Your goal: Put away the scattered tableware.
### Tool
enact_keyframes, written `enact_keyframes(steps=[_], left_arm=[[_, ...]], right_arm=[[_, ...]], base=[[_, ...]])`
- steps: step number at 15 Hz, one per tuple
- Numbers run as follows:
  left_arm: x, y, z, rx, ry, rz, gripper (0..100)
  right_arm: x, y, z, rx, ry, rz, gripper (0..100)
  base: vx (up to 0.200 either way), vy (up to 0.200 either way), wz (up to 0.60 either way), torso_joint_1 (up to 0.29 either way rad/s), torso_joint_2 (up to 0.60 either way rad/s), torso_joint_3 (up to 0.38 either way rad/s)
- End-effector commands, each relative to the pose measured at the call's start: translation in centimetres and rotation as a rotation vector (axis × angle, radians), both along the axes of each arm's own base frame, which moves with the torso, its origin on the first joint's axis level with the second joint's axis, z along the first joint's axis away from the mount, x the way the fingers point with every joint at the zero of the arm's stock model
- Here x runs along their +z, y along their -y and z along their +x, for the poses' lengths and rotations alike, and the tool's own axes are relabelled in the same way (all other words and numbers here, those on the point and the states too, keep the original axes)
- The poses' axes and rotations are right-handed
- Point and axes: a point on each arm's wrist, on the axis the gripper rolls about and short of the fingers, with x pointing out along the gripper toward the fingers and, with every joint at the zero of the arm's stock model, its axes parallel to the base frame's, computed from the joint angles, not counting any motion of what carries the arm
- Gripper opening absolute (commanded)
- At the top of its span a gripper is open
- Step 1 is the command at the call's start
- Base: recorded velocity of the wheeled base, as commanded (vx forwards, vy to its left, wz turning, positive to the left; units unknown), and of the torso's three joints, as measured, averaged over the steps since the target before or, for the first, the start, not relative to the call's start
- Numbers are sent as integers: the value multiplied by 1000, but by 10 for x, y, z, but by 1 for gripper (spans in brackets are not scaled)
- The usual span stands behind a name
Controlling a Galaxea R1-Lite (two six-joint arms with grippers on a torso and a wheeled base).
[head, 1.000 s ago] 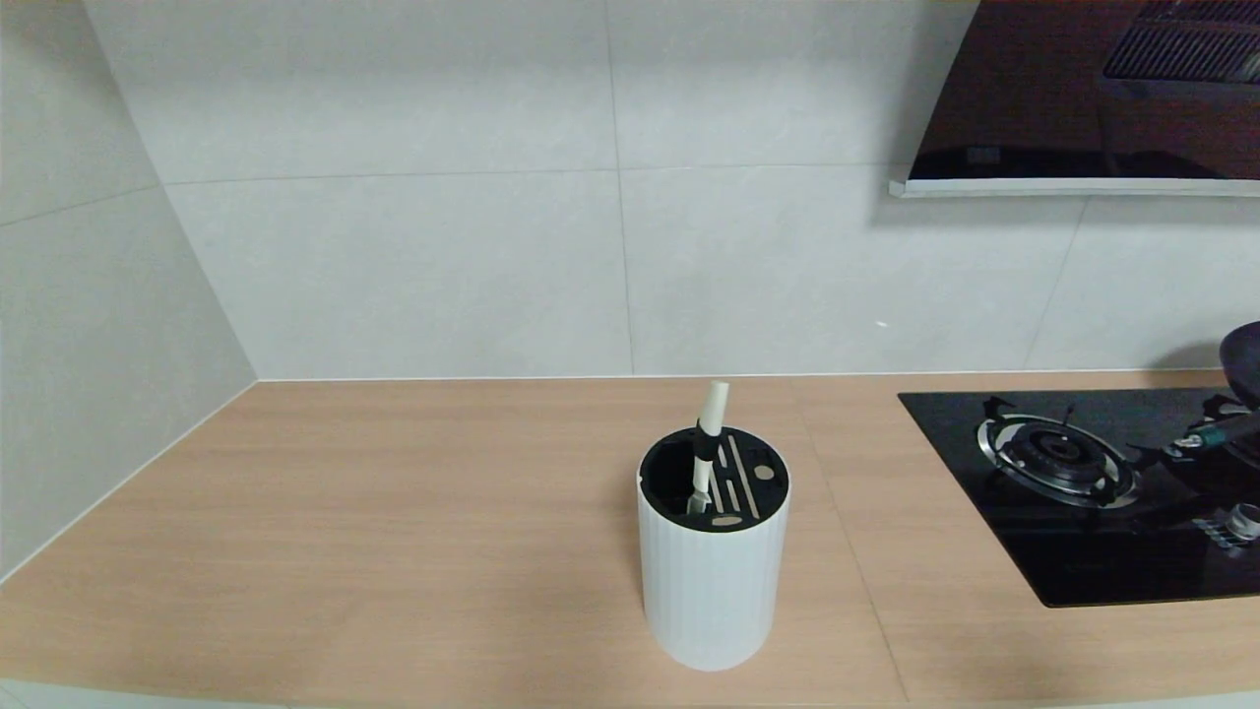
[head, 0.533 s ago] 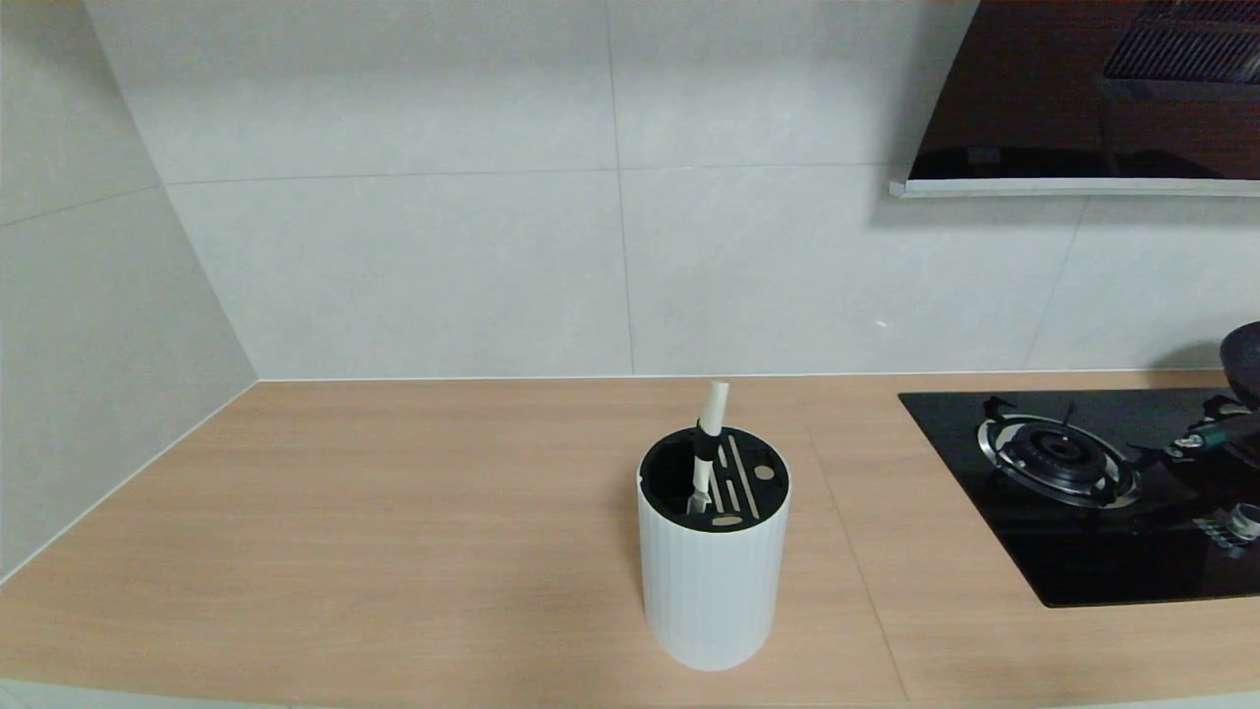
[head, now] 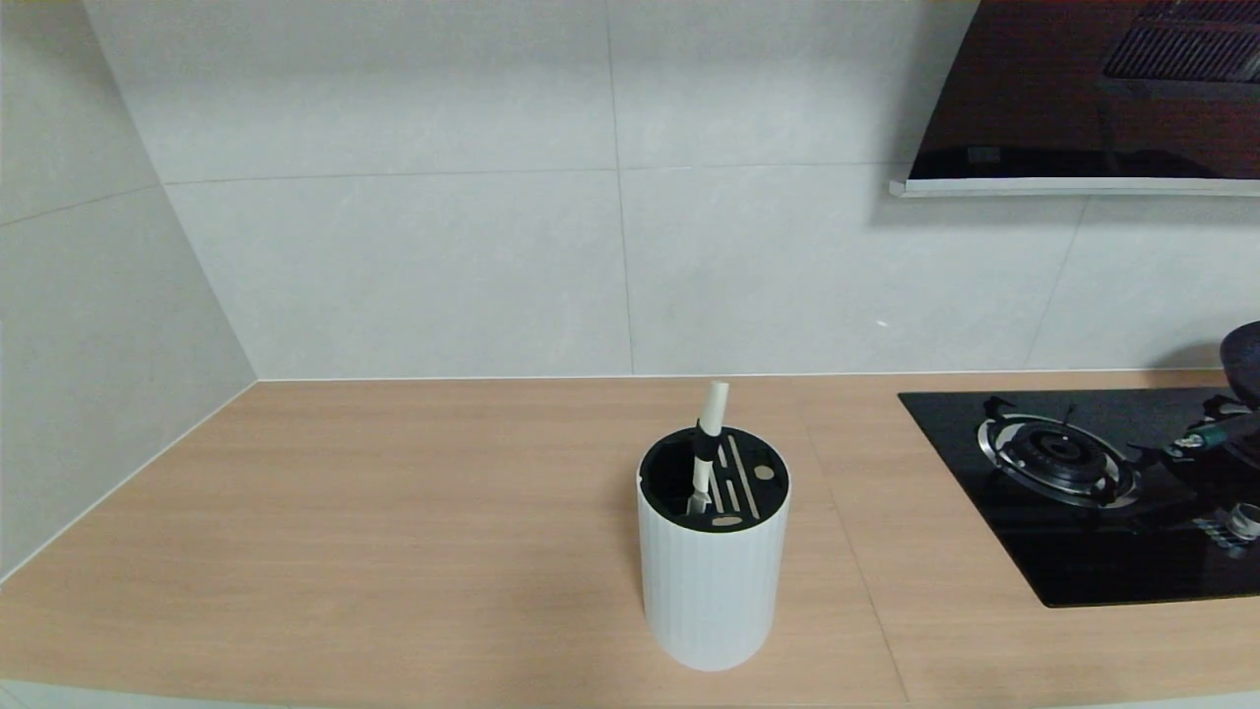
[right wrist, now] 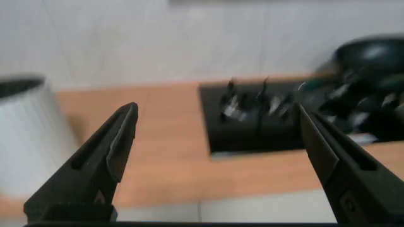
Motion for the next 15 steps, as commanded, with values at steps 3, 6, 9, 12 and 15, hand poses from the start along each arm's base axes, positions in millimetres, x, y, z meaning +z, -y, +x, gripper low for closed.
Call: enact_keyframes(steps=[3,6,9,12,15], left_arm=[[-29,3,14,-137,-47,30,100],[-31,4,13,-179,-70,-12,100],[-31,4,13,-178,-68,-20,100],[-31,4,13,-176,-66,-21,100],[-31,4,13,-176,-66,-21,100]], right_arm=[[-9,-2,1,75,-74,-17,100],[-10,-2,1,109,-77,-33,100],[-14,-2,1,75,-120,-104,100],[-14,-2,1,68,-119,11,100],[-14,-2,1,66,-119,11,100]], base=[[0,0,0,0,0,0],[0,0,0,0,0,0],[0,0,0,0,0,0],[0,0,0,0,0,0],[0,0,0,0,0,0]])
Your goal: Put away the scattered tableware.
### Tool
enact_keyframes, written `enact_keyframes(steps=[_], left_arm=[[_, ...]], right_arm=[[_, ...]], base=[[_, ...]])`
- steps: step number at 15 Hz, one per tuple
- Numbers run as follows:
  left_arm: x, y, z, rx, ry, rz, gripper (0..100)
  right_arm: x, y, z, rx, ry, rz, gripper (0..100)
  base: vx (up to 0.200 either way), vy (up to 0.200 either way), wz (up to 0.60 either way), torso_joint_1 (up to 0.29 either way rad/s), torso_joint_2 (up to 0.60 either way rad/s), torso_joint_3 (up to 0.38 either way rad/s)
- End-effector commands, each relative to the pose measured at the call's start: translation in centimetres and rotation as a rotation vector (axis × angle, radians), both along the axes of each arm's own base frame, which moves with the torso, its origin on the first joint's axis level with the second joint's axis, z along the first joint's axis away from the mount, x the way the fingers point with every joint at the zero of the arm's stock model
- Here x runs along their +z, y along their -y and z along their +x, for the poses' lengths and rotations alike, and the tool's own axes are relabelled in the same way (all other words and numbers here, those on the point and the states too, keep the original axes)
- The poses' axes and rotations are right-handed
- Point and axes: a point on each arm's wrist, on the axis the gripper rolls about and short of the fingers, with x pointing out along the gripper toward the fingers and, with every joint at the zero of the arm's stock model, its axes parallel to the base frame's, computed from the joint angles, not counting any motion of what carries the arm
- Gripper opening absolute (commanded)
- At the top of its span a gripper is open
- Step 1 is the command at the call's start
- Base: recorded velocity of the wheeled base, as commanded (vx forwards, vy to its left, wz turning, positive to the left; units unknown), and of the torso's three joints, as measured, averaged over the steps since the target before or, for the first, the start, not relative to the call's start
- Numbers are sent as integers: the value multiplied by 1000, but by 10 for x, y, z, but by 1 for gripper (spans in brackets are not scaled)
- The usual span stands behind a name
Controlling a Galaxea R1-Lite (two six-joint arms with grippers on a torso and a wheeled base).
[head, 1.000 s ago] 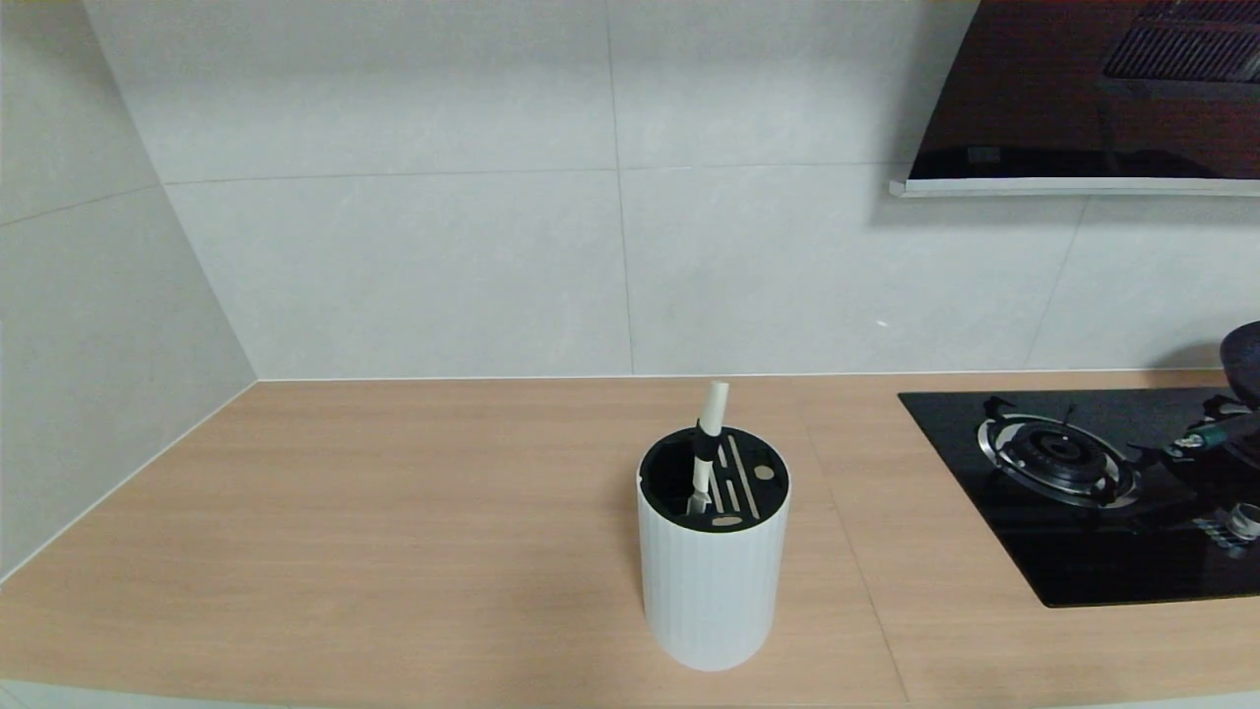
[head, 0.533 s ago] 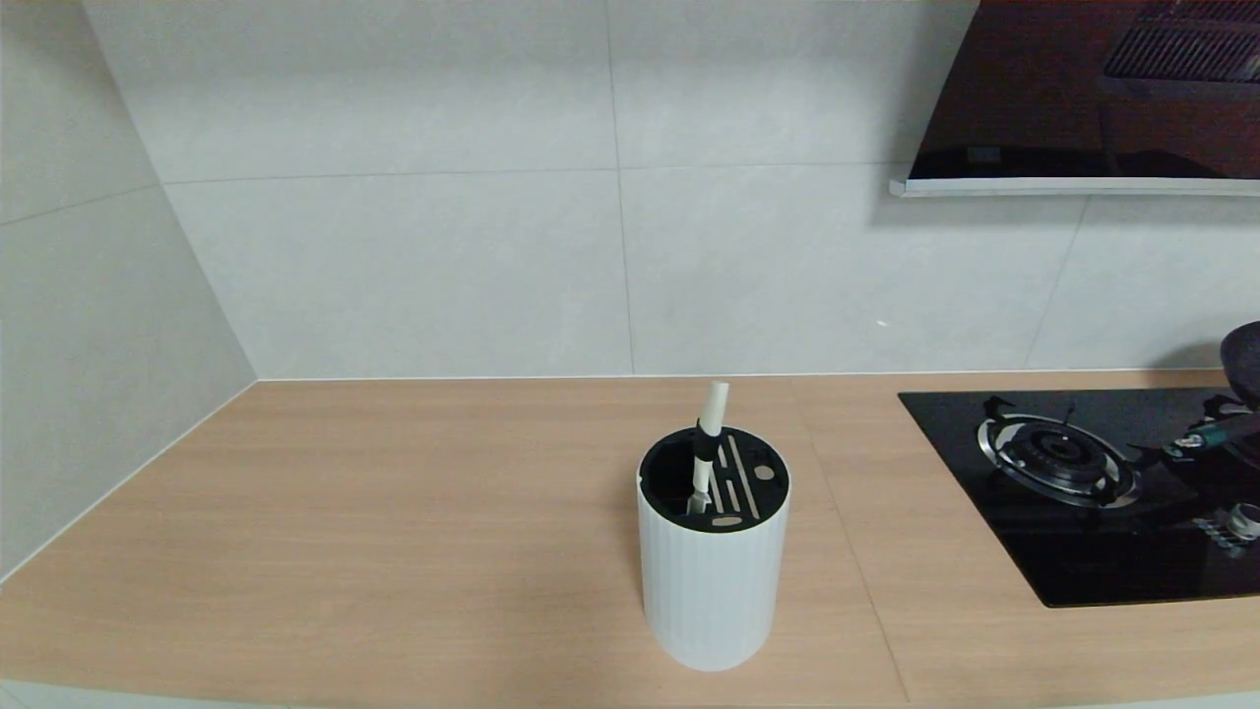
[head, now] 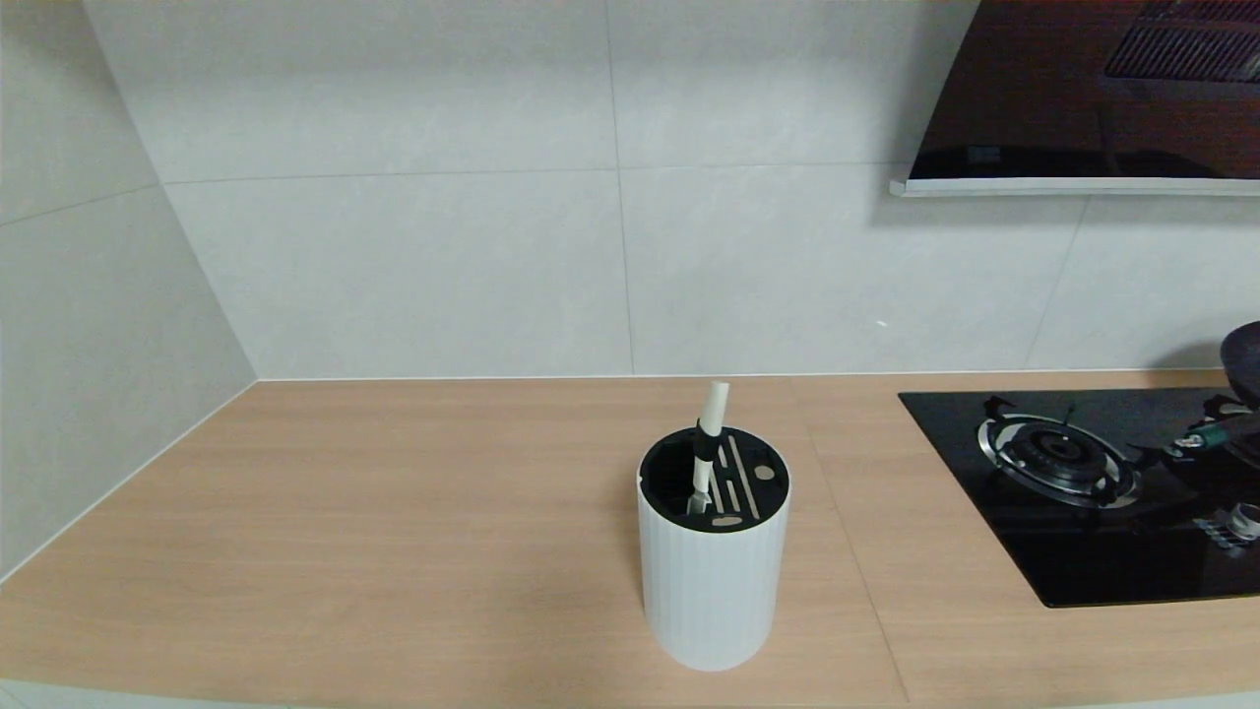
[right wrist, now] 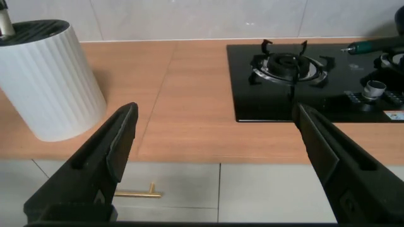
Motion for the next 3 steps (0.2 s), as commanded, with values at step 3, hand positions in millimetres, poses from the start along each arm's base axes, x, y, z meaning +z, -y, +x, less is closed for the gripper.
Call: enact_keyframes(steps=[3], left_arm=[[0,0,0,0,-2,0,100]], right_arm=[[0,0,0,-5,-2,2,100]], base=[[0,0,0,0,0,0]])
